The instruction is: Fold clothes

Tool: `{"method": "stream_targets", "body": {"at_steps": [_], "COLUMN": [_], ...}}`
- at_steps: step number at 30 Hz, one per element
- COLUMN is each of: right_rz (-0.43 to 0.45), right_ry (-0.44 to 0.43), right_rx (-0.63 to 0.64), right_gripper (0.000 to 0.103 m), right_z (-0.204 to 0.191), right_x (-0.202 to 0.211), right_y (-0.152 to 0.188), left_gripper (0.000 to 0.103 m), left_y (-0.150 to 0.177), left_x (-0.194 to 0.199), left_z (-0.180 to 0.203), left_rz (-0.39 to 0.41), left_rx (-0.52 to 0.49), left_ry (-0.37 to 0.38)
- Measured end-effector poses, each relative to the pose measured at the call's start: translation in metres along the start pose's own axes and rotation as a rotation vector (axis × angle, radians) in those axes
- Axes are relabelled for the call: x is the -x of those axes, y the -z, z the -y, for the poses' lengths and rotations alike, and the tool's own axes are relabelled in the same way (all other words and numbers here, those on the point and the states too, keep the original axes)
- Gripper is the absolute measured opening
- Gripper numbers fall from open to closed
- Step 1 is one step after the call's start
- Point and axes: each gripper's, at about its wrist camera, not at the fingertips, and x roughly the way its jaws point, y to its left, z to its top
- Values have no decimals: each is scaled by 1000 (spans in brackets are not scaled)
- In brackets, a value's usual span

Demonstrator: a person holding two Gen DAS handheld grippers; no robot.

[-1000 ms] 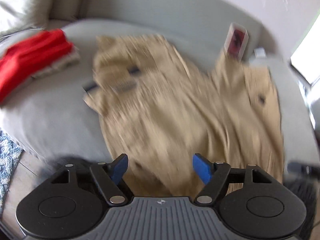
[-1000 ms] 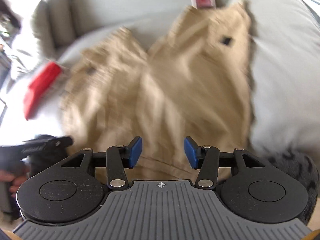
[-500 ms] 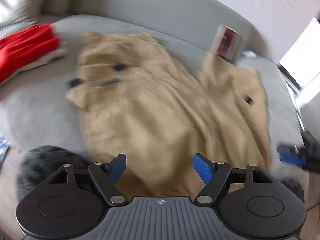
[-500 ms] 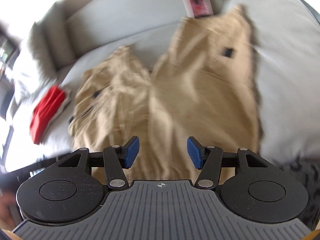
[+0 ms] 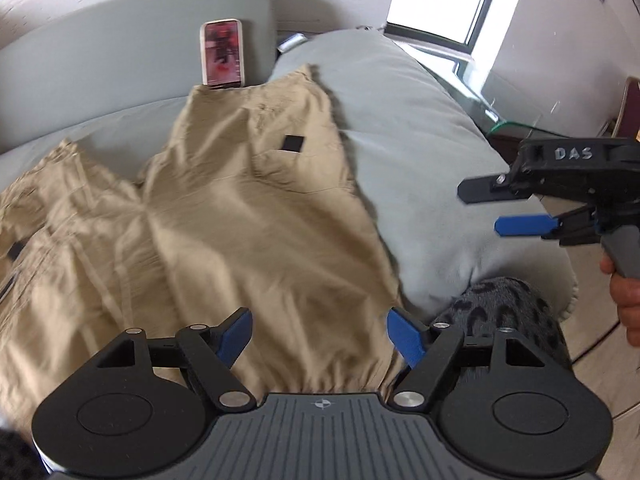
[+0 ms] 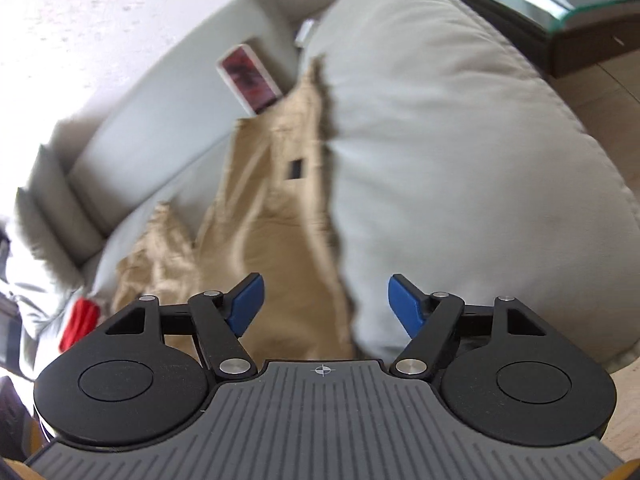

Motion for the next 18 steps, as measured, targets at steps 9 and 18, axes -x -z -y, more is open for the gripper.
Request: {"method": "stream_targets", "body": {"at_steps": [9,18], "right_rz": [-62,-72], "right_ry": [-166,-233], "right_rx": [-154,-141], "right_gripper": [73,73], "right_z": [57,58], "right_x": [-55,-71], "right_y": [-27,-42], "left_gripper": [65,67], "left_y": [-6,5], "left_x": [-59,-119], "left_z": [63,99], "left_rz": [-55,-178], "left_rx": [-217,-487], "left_ry": [-41,-207]}}
